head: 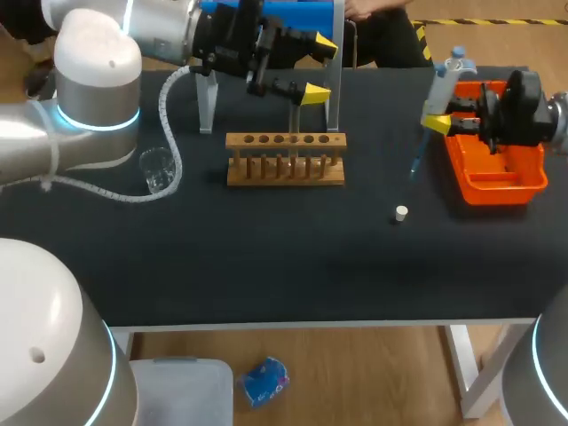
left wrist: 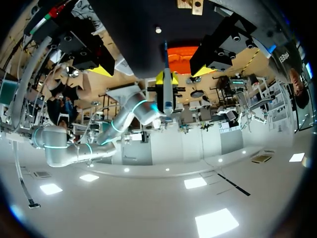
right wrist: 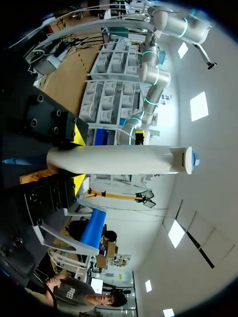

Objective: Invert the test tube, pick up the pipette, mount the tip to pipette, aspirate from beaker and dispense into the tube, eject the tip, return the pipette, and cap with the stopper.

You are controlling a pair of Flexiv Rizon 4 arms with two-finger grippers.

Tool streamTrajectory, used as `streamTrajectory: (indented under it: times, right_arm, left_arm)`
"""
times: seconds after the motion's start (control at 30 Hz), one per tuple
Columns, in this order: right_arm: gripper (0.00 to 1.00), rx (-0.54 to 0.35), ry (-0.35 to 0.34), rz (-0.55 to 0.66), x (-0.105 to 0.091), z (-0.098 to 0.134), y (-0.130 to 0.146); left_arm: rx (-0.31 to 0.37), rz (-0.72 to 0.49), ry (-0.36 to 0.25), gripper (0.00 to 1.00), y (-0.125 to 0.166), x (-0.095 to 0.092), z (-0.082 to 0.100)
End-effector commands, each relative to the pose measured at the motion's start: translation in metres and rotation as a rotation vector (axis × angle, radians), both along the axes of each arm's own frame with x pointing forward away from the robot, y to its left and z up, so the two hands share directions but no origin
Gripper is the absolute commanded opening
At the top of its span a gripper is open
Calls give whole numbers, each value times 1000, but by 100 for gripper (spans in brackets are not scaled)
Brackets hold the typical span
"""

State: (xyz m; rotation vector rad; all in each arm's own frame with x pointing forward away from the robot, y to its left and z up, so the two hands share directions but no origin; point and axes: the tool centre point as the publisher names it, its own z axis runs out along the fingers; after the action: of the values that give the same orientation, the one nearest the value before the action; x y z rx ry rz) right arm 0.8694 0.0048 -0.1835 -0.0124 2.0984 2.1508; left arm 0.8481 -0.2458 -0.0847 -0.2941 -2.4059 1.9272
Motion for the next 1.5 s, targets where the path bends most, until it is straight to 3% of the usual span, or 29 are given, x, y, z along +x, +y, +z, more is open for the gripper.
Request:
streamTrajectory:
  times: [0.03,0.2,0.67,0.9,1.27,1.5]
  right_arm:
    - [0,-2,0,0,-1,1,-1]
    - [0,-4,-1,-3,8,3,-9]
    - [0,-8,8,-74,20,10,-104]
    - [0,35,45,-56,35,-2,-141]
    - [0,14,32,-87,62,-21,-162]
    - [0,11,35,-100,68,-28,-166]
  left_arm:
    - [0,-1,0,100,1,0,0]
    - [0,-1,0,100,1,0,0]
    - [0,-1,0,100,1,0,0]
    - [0,-1,0,100,1,0,0]
    - [0,-1,0,100,1,0,0]
    - [0,-1,0,100,1,0,0]
